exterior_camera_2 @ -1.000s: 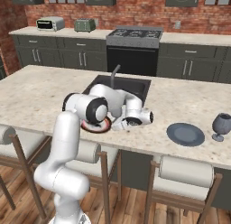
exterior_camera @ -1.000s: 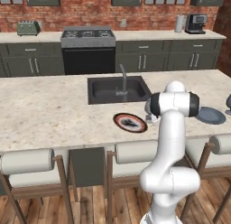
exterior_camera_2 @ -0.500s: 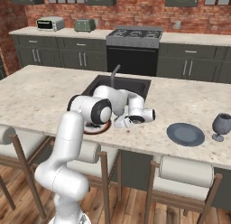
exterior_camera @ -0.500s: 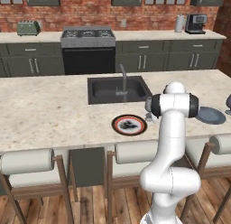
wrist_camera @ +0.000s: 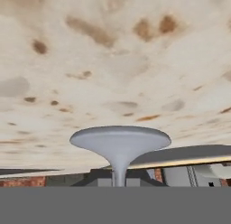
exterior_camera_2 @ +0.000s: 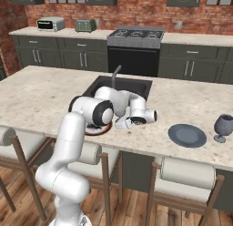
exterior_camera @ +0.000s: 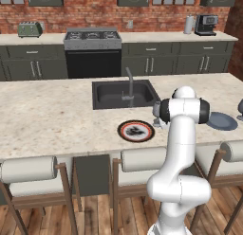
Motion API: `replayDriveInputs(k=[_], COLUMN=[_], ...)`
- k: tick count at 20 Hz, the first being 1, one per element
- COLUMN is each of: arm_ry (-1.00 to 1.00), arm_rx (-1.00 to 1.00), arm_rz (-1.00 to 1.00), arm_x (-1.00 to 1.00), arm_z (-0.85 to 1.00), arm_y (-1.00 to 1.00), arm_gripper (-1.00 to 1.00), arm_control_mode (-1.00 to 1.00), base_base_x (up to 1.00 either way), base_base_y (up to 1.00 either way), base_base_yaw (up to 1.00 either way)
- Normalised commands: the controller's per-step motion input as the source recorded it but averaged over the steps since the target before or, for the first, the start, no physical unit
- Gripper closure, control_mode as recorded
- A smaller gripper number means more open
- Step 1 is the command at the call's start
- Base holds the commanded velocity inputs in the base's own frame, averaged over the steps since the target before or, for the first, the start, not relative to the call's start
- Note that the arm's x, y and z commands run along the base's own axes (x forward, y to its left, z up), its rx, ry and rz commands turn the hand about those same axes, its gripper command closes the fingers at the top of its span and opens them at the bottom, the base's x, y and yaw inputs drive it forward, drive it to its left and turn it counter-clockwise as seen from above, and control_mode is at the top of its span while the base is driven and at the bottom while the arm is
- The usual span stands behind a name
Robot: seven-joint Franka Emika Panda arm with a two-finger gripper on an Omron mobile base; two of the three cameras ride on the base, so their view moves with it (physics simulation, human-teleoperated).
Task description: Retrieve the wine glasses from the counter and place one next to each plate.
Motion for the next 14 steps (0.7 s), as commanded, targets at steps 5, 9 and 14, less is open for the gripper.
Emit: replayDriveInputs(k=[5,9,14], arm_ry=[0.02,0.09,0.1], arm_rx=[-0.01,0.0,0.0], arm_rz=[0.0,0.0,0.0], arm_x=[-0.02,0.0,-0.01], arm_z=[-0.32,-0.42,-0.53], arm_y=[0.0,-0.02,-0.01], arm_gripper=[1.0,1.0,1.0], arm_control_mode=[-1.0,-1.0,-1.0], base_base_x=[0.0,0.0,0.0], base_base_y=[0.0,0.0,0.0], base_base_yaw=[0.0,0.0,0.0])
